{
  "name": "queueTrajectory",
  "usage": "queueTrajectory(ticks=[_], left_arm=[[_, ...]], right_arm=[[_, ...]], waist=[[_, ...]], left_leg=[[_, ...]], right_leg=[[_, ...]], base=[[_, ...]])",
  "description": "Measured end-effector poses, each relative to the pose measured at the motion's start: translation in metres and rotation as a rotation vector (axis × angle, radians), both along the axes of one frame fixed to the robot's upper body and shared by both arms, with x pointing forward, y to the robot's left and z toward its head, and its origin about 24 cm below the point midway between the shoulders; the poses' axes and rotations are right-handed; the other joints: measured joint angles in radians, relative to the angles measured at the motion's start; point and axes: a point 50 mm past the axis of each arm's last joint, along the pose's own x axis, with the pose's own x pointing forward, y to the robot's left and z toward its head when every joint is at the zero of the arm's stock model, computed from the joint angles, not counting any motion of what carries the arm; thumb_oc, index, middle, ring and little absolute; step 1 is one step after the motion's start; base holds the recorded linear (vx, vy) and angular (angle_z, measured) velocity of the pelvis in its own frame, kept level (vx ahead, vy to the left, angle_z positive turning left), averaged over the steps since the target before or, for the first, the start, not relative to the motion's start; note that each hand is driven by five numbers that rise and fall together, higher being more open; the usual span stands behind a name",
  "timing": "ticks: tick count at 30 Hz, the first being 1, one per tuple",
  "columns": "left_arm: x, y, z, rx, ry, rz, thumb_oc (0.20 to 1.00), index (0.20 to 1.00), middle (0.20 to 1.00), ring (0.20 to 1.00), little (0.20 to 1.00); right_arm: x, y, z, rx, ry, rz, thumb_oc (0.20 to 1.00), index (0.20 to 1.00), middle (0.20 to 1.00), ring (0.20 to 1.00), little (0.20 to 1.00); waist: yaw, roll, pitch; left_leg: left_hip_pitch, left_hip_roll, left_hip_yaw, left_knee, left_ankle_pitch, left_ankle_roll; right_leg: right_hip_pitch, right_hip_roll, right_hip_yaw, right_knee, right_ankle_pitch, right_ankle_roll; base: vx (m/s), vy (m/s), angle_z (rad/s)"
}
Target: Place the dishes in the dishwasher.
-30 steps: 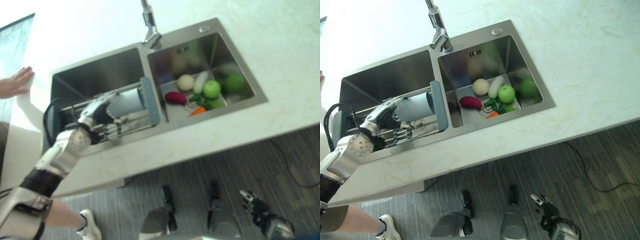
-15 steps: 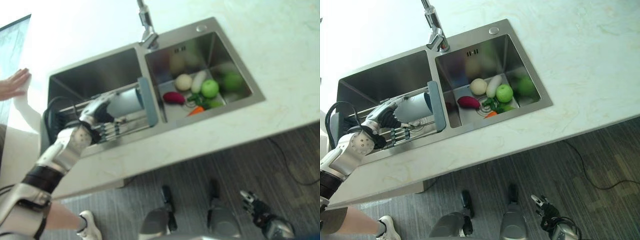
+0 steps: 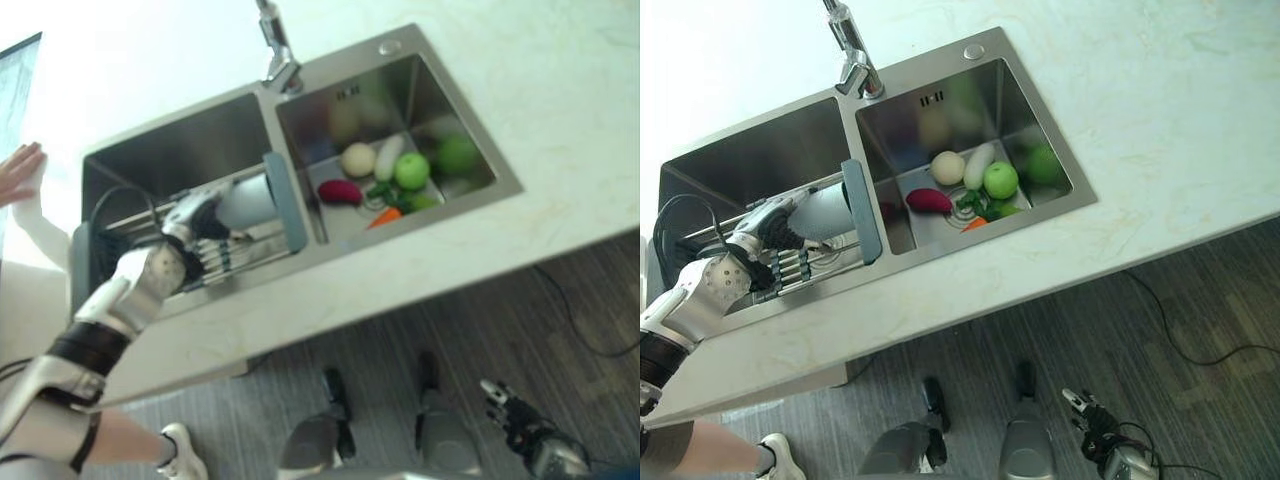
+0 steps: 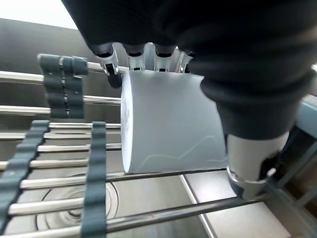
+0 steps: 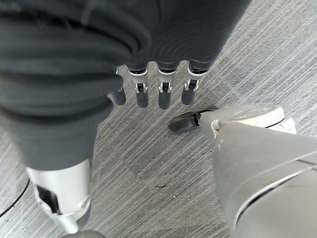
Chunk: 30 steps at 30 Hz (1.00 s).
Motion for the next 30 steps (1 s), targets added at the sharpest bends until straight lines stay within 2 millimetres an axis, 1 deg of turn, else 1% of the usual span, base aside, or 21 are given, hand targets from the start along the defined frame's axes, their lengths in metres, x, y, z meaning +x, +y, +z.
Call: queueTrajectory(ticks=[5,15,20,22,26,29,30], left_arm=[[0.004,-0.002,0.007,0.002,-0.011,-0.008,1.0,1.0,1.0,1.0,1.0],[0.012,0.002,0.015,0.026,0.004,0.004,1.0,1.0,1.0,1.0,1.0],[0.016,0.005,0.029,0.034,0.016,0.007,1.0,1.0,1.0,1.0,1.0],[0.017,0.008,0.035,0.022,0.033,0.013,1.0,1.0,1.0,1.0,1.0],[0.02,0.014,0.043,0.045,0.108,0.018,1.0,1.0,1.0,1.0,1.0],[0.02,0.017,0.048,0.044,0.152,0.016,1.0,1.0,1.0,1.0,1.0],[0.02,0.018,0.05,0.015,0.177,0.009,1.0,1.0,1.0,1.0,1.0]], right_arm=[[0.002,0.0,0.001,0.003,-0.009,0.007,1.0,1.0,1.0,1.0,1.0],[0.003,-0.002,0.003,-0.002,-0.017,0.011,1.0,1.0,1.0,1.0,1.0],[0.007,-0.004,0.005,-0.009,-0.028,0.014,1.0,1.0,1.0,1.0,1.0],[0.011,-0.005,0.007,-0.012,-0.036,0.018,1.0,1.0,1.0,1.0,1.0],[0.018,-0.006,0.011,-0.013,-0.057,0.03,1.0,1.0,1.0,1.0,1.0],[0.018,-0.011,0.013,-0.026,-0.056,0.029,1.0,1.0,1.0,1.0,1.0],[0.019,-0.011,0.013,-0.027,-0.056,0.03,1.0,1.0,1.0,1.0,1.0]], waist=[[0.0,0.005,0.02],[-0.006,0.003,0.024],[-0.006,0.001,0.038],[-0.007,0.001,0.043],[-0.02,0.001,0.043],[-0.026,0.002,0.043],[-0.027,0.004,0.043]], left_leg=[[0.0,0.0,0.002,0.0,0.0,0.0],[-0.005,-0.003,0.006,0.0,0.0,0.0],[-0.016,-0.008,0.014,0.0,0.001,0.001],[-0.016,-0.009,0.022,0.0,0.001,0.001],[-0.016,-0.011,0.026,0.0,0.002,0.002],[-0.015,-0.013,0.028,0.0,0.002,0.002],[-0.015,-0.013,0.028,0.0,0.002,0.002]], right_leg=[[-0.002,0.001,0.002,0.0,0.001,-0.001],[-0.009,-0.001,0.008,0.0,-0.002,0.007],[-0.026,-0.007,0.019,0.0,0.004,0.012],[-0.03,-0.007,0.026,0.0,0.012,0.007],[-0.032,-0.01,0.029,0.0,0.013,0.011],[-0.033,-0.012,0.031,0.0,0.014,0.012],[-0.033,-0.012,0.031,0.0,0.014,0.012]], base=[[0.0,0.0,0.0],[0.0,0.0,0.0],[0.0,0.004,-0.04],[0.0,0.01,-0.09],[0.0,0.012,-0.01],[0.0,0.0,0.0],[0.0,0.0,0.0]])
